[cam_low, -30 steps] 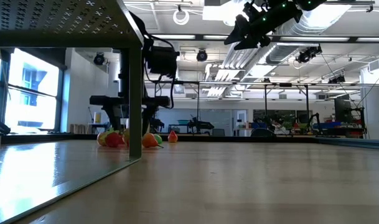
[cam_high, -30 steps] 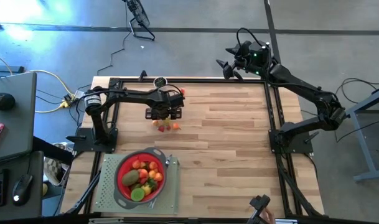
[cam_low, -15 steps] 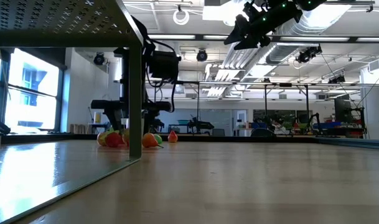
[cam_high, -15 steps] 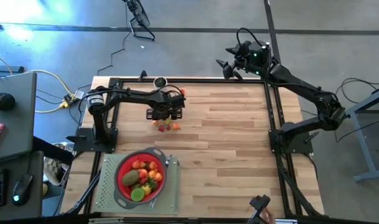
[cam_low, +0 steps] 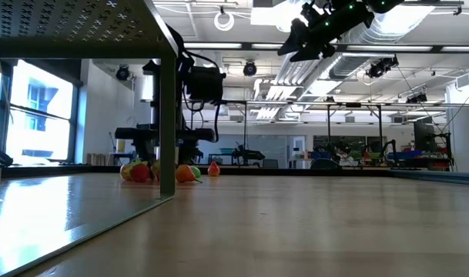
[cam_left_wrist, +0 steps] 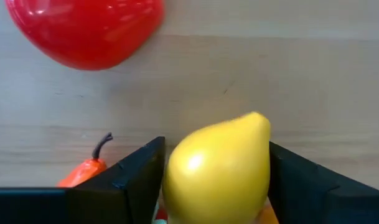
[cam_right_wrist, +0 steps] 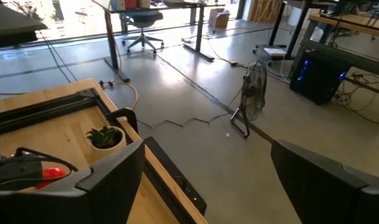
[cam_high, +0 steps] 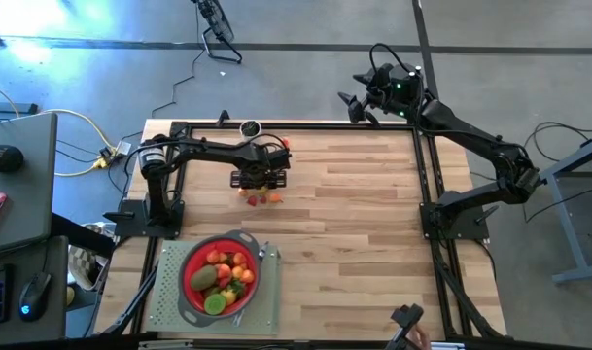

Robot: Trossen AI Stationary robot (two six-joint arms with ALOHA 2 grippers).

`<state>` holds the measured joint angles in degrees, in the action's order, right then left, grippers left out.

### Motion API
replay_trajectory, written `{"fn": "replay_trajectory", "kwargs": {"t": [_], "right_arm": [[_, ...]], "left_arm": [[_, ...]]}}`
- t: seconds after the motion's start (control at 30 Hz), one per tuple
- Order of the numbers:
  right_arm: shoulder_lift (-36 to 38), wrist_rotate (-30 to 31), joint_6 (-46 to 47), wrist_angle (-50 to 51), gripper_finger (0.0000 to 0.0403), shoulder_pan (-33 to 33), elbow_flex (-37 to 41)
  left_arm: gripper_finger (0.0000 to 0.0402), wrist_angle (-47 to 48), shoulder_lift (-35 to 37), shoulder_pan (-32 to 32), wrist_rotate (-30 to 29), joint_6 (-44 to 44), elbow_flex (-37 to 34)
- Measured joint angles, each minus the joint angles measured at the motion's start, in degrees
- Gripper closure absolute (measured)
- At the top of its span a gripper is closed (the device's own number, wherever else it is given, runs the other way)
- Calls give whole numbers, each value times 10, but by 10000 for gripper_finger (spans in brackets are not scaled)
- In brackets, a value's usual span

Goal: Pick & Place Fruit
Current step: Put the lemon into the red strainer bowl on the shelf

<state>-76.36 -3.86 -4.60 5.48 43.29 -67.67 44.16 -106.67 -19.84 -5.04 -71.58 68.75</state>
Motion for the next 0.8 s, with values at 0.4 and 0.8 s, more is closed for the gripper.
{"fn": "replay_trajectory", "kwargs": {"t": [0.4,0.8], "right_arm": [[0,10,0,-1,62,0,0],[0,9,-1,-1,62,0,0]], "left_arm": [[178,1,0,0,0,13,0],[196,8,57,-1,-13,34,-1]]}}
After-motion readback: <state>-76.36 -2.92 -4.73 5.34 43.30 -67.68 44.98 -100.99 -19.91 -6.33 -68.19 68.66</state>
